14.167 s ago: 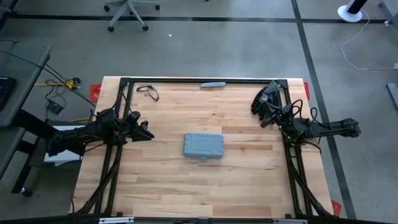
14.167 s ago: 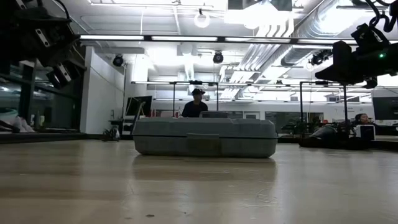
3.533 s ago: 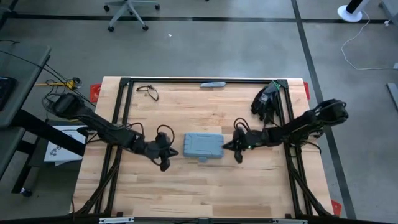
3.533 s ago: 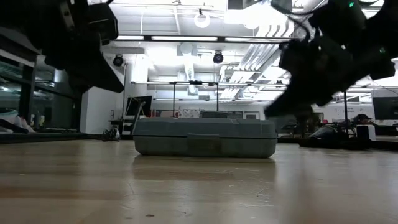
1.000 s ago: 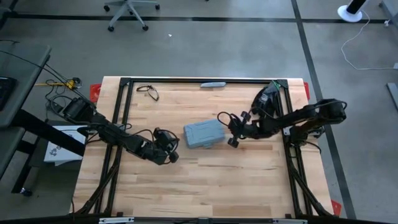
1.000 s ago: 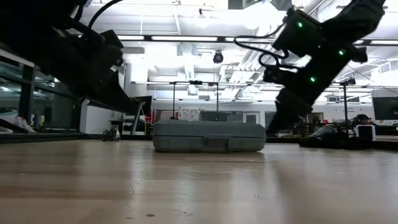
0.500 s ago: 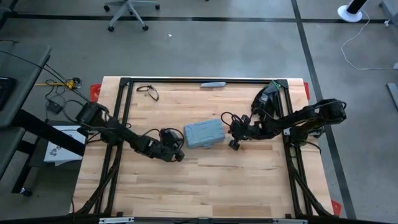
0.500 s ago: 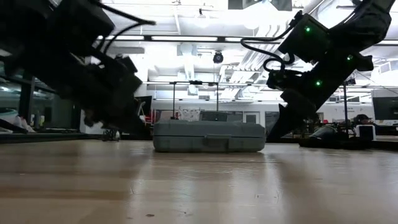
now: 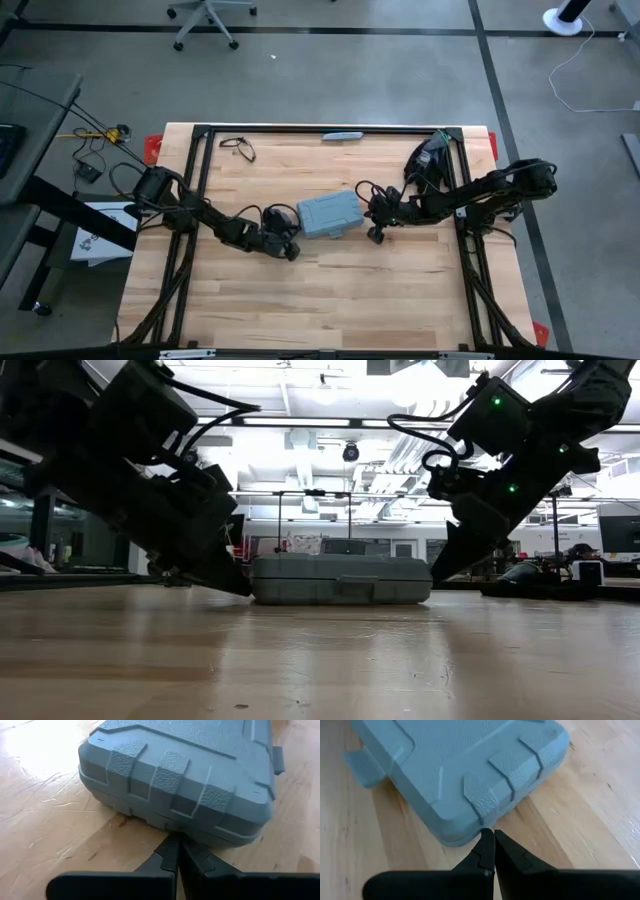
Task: Prefit tool cases
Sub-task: Open the gray tool case
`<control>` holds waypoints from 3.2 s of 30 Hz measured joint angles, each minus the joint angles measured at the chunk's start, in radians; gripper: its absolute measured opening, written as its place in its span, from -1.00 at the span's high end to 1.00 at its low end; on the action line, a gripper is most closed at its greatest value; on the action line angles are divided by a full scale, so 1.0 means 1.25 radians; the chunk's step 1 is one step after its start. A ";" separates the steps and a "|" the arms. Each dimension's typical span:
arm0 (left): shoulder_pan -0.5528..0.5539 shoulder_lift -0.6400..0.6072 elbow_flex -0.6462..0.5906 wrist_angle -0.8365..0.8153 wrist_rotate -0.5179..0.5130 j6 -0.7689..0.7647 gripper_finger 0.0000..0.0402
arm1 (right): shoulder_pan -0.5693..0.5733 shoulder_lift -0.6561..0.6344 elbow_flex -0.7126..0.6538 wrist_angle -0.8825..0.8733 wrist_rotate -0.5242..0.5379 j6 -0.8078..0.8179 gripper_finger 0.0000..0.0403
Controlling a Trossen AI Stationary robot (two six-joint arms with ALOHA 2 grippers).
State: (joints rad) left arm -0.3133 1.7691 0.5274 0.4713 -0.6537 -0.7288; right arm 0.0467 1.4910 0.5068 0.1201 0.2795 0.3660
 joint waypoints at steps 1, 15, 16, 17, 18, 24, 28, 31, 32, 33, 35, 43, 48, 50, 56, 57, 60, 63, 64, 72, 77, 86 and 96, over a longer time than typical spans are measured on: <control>0.000 0.000 0.000 0.000 0.002 0.000 1.00 | 0.000 0.000 0.000 0.003 -0.001 0.000 1.00; -0.001 0.000 -0.001 0.051 0.059 0.036 1.00 | 0.000 0.000 0.000 0.009 -0.003 0.000 1.00; -0.001 0.000 -0.001 0.051 0.062 0.036 1.00 | 0.000 0.000 0.000 0.009 -0.006 0.000 1.00; 0.000 0.000 -0.001 0.052 0.065 0.040 1.00 | 0.000 0.000 0.000 0.009 -0.010 0.000 1.00; 0.000 0.000 -0.001 0.054 0.074 0.042 1.00 | 0.000 0.000 0.000 0.009 -0.014 0.000 1.00; -0.001 -0.034 -0.001 0.048 0.143 0.061 1.00 | 0.000 0.000 0.000 0.009 -0.024 0.000 1.00; -0.005 -0.060 -0.001 0.053 0.164 0.071 1.00 | 0.000 0.000 0.000 0.008 -0.024 0.000 1.00; -0.009 -0.069 -0.001 0.054 0.185 0.070 1.00 | 0.000 0.000 0.000 0.009 -0.029 0.000 1.00; -0.009 -0.069 -0.001 0.054 0.192 0.070 1.00 | 0.000 0.000 0.000 0.009 -0.030 0.000 1.00; -0.009 -0.069 -0.001 0.053 0.197 0.070 1.00 | 0.000 0.000 0.000 0.010 -0.030 0.000 1.00; -0.010 -0.069 -0.001 0.043 0.188 0.066 1.00 | 0.000 0.000 0.000 0.011 -0.030 0.000 1.00; -0.011 -0.069 -0.001 -0.020 0.008 -0.001 1.00 | 0.000 0.000 0.000 0.009 -0.033 0.000 1.00; -0.012 -0.069 -0.001 -0.024 0.019 0.004 1.00 | 0.000 0.000 0.000 0.009 -0.034 0.000 1.00; -0.012 -0.069 -0.001 -0.041 0.027 -0.002 1.00 | 0.000 0.000 0.001 0.011 -0.036 0.000 1.00; -0.011 -0.081 0.002 -0.121 0.043 -0.062 1.00 | 0.001 0.000 0.002 0.013 -0.036 0.000 1.00; -0.012 -0.087 0.002 -0.128 0.044 -0.063 1.00 | 0.001 0.000 0.002 0.013 -0.036 0.000 1.00; -0.022 -0.112 0.002 -0.122 0.052 -0.050 1.00 | 0.001 0.000 0.002 0.013 -0.038 0.000 1.00; -0.037 -0.133 0.002 -0.120 0.055 -0.037 1.00 | 0.000 0.000 0.002 0.012 -0.039 0.000 1.00; -0.040 -0.138 0.002 -0.115 0.055 -0.035 1.00 | 0.000 0.000 0.002 0.012 -0.039 0.000 1.00; -0.046 -0.131 0.001 -0.085 0.058 -0.048 1.00 | 0.000 0.000 0.002 0.015 -0.054 0.001 1.00; -0.046 -0.131 0.001 -0.087 0.059 -0.051 1.00 | 0.000 0.000 0.010 0.015 -0.086 0.001 1.00; -0.046 -0.131 0.000 -0.143 0.075 -0.080 1.00 | 0.000 0.000 0.018 0.017 -0.106 0.000 1.00; -0.042 -0.131 0.000 -0.146 0.071 -0.086 1.00 | 0.000 0.000 0.018 0.017 -0.105 0.000 1.00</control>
State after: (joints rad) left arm -0.3656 1.6058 0.5270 0.2886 -0.5653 -0.8360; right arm 0.0471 1.4906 0.5289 0.1413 0.1478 0.3664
